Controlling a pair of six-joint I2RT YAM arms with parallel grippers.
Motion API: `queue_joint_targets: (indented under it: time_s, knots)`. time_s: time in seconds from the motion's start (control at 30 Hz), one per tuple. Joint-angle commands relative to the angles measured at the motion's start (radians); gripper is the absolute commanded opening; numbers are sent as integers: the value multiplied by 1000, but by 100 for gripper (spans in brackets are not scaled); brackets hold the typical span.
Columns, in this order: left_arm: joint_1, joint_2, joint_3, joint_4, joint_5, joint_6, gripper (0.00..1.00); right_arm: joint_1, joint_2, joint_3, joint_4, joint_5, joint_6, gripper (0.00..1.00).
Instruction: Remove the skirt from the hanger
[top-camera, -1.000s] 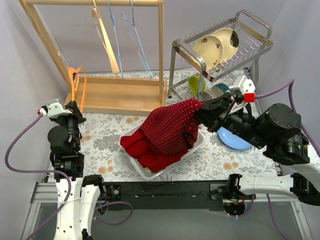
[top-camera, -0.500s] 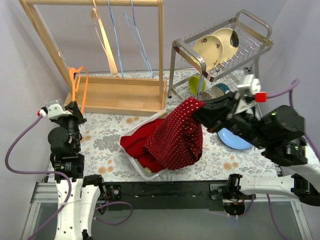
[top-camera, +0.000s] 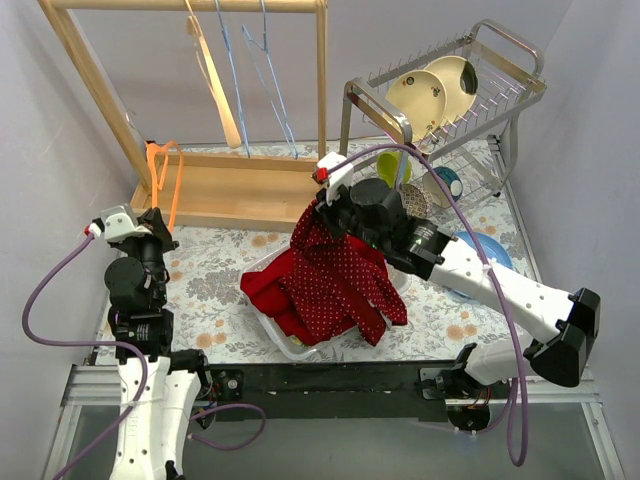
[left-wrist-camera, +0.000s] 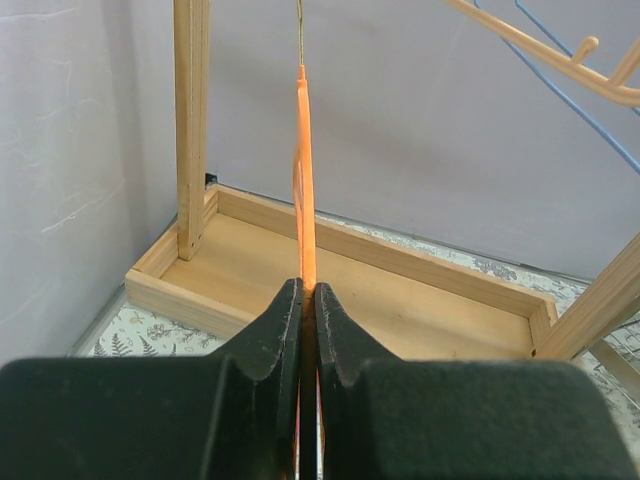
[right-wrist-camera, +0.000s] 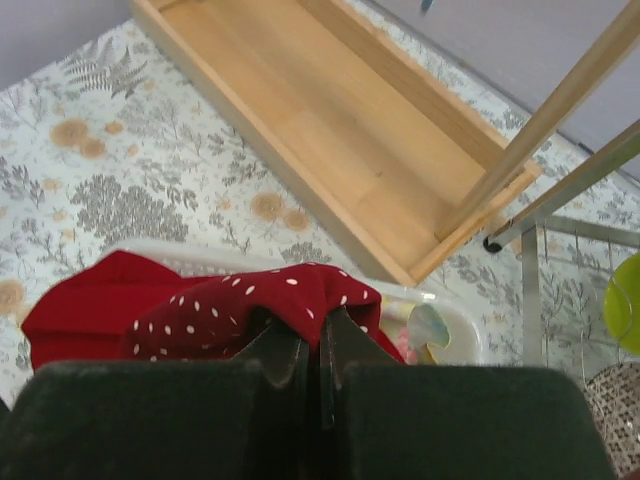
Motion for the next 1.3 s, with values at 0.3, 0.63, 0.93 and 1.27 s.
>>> queue_joint_targets:
  time_s: [0.3, 0.63, 0.93, 1.27]
  knots:
    - [-4, -19, -27, 62, -28, -8, 0, -90, 138, 190, 266, -426, -94, 1]
    - [-5, -30, -34, 63, -46, -8, 0, -91, 208, 156, 450, -734, -77, 1]
    - [-5, -33, -43, 63, -57, -3, 0, -102, 281, 271, 356, -716, -117, 1]
    - [-5, -28, -50, 63, -39, -9, 0, -102, -144, -403, 184, -153, 202, 1]
